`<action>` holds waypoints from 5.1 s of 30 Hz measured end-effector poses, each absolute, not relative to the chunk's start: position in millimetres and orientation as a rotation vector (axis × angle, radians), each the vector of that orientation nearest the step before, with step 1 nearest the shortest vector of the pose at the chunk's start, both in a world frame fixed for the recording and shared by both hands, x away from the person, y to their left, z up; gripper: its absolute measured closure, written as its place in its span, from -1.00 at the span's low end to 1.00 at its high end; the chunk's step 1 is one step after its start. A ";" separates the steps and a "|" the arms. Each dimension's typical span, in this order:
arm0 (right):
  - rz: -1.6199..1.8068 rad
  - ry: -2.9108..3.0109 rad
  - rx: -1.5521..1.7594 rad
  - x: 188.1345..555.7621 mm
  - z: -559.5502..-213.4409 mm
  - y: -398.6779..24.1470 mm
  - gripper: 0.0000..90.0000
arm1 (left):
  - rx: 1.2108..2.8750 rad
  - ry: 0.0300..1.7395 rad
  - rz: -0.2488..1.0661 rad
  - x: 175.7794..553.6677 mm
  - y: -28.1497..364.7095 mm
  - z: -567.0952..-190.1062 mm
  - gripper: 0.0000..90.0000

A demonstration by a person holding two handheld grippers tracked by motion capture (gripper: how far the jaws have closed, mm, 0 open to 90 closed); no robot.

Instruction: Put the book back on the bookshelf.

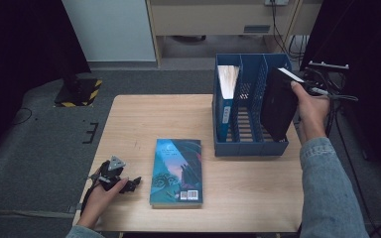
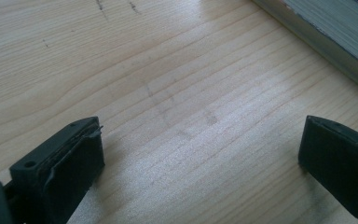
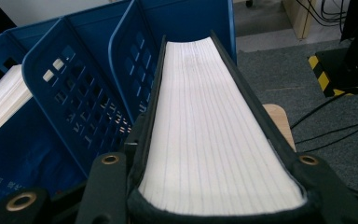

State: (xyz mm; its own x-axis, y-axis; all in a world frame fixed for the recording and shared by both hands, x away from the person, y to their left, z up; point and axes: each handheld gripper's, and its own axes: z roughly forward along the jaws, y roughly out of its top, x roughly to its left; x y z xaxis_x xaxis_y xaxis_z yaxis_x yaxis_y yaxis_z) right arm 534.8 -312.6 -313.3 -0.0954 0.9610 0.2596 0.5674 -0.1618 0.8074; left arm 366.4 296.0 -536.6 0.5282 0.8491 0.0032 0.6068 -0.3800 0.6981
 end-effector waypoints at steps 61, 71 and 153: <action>1.111 1.666 1.738 537.2 -362.9 -295.2 0.14 | 2.130 1.164 0.475 366.0 293.4 -536.4 -1.00; 1.112 1.667 1.764 526.9 -365.3 -302.6 0.14 | 2.130 1.159 0.473 365.8 292.2 -536.5 -1.00; 0.967 1.729 1.672 498.0 -371.9 -272.0 0.16 | 2.138 1.145 0.467 364.7 289.4 -536.4 -1.00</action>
State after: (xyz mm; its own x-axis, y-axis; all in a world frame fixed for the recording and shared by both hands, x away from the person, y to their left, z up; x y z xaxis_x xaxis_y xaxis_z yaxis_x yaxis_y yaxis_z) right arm 498.0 -272.0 -371.9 -0.0820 0.9919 0.0974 0.6026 -0.0285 0.7975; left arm 364.7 289.4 -536.4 0.5528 0.8333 0.0035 0.5979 -0.3995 0.6949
